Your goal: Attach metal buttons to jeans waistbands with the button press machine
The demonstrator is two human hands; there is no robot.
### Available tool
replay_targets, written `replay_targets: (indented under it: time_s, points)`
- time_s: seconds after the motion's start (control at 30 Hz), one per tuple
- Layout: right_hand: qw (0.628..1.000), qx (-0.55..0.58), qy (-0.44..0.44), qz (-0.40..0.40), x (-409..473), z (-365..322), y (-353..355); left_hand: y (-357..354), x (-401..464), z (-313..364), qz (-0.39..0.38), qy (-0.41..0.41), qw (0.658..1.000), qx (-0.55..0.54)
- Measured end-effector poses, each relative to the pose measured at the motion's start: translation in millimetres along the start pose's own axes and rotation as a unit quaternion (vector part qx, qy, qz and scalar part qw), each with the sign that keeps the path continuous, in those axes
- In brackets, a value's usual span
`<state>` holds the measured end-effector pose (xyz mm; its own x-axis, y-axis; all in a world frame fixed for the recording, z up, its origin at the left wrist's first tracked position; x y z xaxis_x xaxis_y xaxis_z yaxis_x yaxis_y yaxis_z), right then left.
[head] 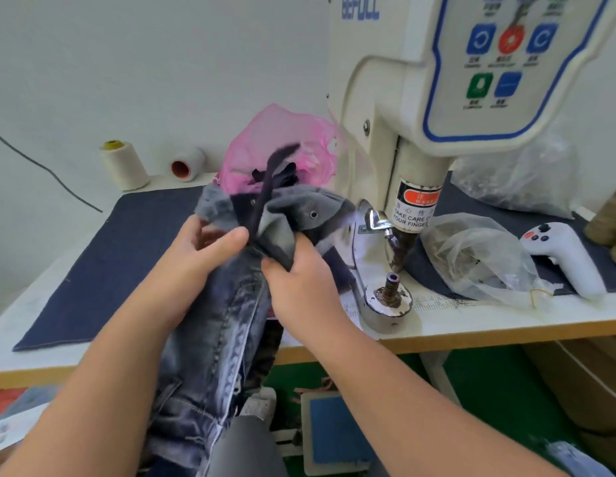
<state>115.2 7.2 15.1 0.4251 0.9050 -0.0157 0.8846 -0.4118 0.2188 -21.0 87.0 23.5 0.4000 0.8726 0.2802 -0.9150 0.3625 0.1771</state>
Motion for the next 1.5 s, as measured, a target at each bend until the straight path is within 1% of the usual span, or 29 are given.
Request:
replay_targets:
  time_s: [0.07,0.13,0.2,0.27,0.33,0.43,0.53,0.6,0.63,0.7,0.73,0.77,0.8,0.83,0.87,0.9,0.93,0.97,1.0,1.03,1.07,1.1,1.13,1.2,1.23,1.3,1.37,1.43,1.5]
  points:
    - [0.998,-0.033,0.035,-0.043,12.8,-14.5,-12.5,4.7,2.7,-0.9,-0.022,0.005,0.998,0.066]
    - [0.989,-0.091,0.047,-0.104,24.0,-20.1,-26.4,13.2,7.8,-3.6,0.014,0.0,0.987,0.158]
    - [0.98,-0.124,0.046,-0.152,23.3,-14.3,-33.9,19.2,14.2,-2.7,0.057,-0.019,0.966,0.25]
    - [0.973,-0.121,0.054,-0.191,7.0,-5.1,-35.8,21.2,19.8,-7.9,0.063,-0.017,0.939,0.338]
    - [0.97,-0.114,0.072,-0.205,-13.4,4.3,-28.2,24.4,23.8,-14.9,0.059,-0.001,0.913,0.403]
    - [0.971,-0.128,0.075,-0.187,-34.2,20.3,-0.1,33.4,29.1,-22.0,0.067,0.027,0.889,0.453]
    - [0.975,-0.165,0.104,-0.106,-48.1,26.6,45.3,39.0,35.5,-26.1,0.084,0.036,0.883,0.461]
    - [0.982,-0.157,0.091,-0.045,-51.6,29.9,81.0,39.3,37.8,-24.1,0.097,0.039,0.873,0.476]
    - [0.986,-0.143,0.08,-0.012,-50.3,31.5,100.9,39.6,38.5,-18.8,0.116,0.029,0.867,0.484]
    - [0.989,-0.124,0.058,0.056,-44.1,35.4,141.1,38.4,36.6,1.5,0.174,-0.029,0.859,0.48]
    - [0.988,-0.119,0.044,0.085,-38.8,37.6,159.5,34.3,34.8,15.5,0.2,-0.077,0.861,0.461]
    - [0.986,-0.123,0.028,0.112,-32.7,39.8,176.4,25.5,32.6,30.9,0.212,-0.138,0.863,0.438]
    - [0.98,-0.141,0.013,0.137,-26.2,41.8,191.4,11.3,29.2,48.3,0.205,-0.213,0.859,0.417]
    - [0.972,-0.171,-0.002,0.16,-19.2,43.1,204.9,-7.7,25.1,65.6,0.177,-0.294,0.851,0.398]
    - [0.961,-0.209,-0.015,0.18,-12.9,43.9,216.2,-30.4,20.4,80.2,0.126,-0.368,0.84,0.378]
    - [0.949,-0.246,-0.023,0.195,-7.4,43.9,225.5,-54.5,15.5,88.9,0.058,-0.428,0.824,0.367]
    - [0.937,-0.278,-0.027,0.208,-3.4,44.0,233.9,-78.9,11.0,91.6,-0.014,-0.466,0.803,0.372]
    - [0.928,-0.3,-0.029,0.22,0.3,45.1,239.6,-98.2,10.8,85.2,-0.081,-0.471,0.781,0.402]
    - [0.917,-0.322,-0.033,0.235,3.4,47.4,245.6,-113.0,16.1,72.0,-0.137,-0.44,0.764,0.453]
    - [0.904,-0.348,-0.039,0.244,6.9,51.1,250.3,-121.4,25.8,53.9,-0.177,-0.382,0.746,0.516]
    - [0.892,-0.378,-0.047,0.242,11.4,56.1,252.0,-122.0,37.7,36.1,-0.195,-0.318,0.727,0.576]
    - [0.881,-0.41,-0.059,0.229,16.4,63.2,251.4,-117.5,48.8,22.7,-0.198,-0.264,0.71,0.622]
    - [0.871,-0.437,-0.076,0.21,20.5,71.3,249.3,-112.0,58.4,13.9,-0.194,-0.231,0.698,0.65]
    - [0.855,-0.472,-0.095,0.193,25.8,84.3,246.3,-103.2,72.2,4.4,-0.19,-0.201,0.67,0.689]
    - [0.849,-0.48,-0.091,0.2,27.3,87.8,246.1,-100.4,77.5,-1.0,-0.197,-0.187,0.651,0.708]
    - [0.836,-0.496,-0.071,0.222,29.2,89.8,245.6,-100.3,83.6,-11.8,-0.22,-0.168,0.627,0.729]
    - [0.83,-0.503,-0.06,0.233,31.0,90.4,244.9,-108.0,84.9,-19.5,-0.246,-0.165,0.614,0.732]
    - [0.826,-0.51,-0.061,0.234,33.3,91.8,244.2,-113.1,86.8,-25.4,-0.266,-0.144,0.619,0.725]
    - [0.812,-0.526,-0.053,0.245,33.7,92.2,242.5,-112.8,89.2,-30.9,-0.282,-0.11,0.623,0.721]
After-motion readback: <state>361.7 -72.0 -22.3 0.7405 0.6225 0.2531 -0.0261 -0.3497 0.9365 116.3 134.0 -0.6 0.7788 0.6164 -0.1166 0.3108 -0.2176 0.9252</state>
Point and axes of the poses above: each hand's wrist, its own x-axis towards the middle knuckle, its own y-axis out of the back of the hand, z = x × y, the point moved 8 cm from there along x, towards the middle knuckle, and after that the axes turned 10 degrees about -y, right-handed, at the moved point
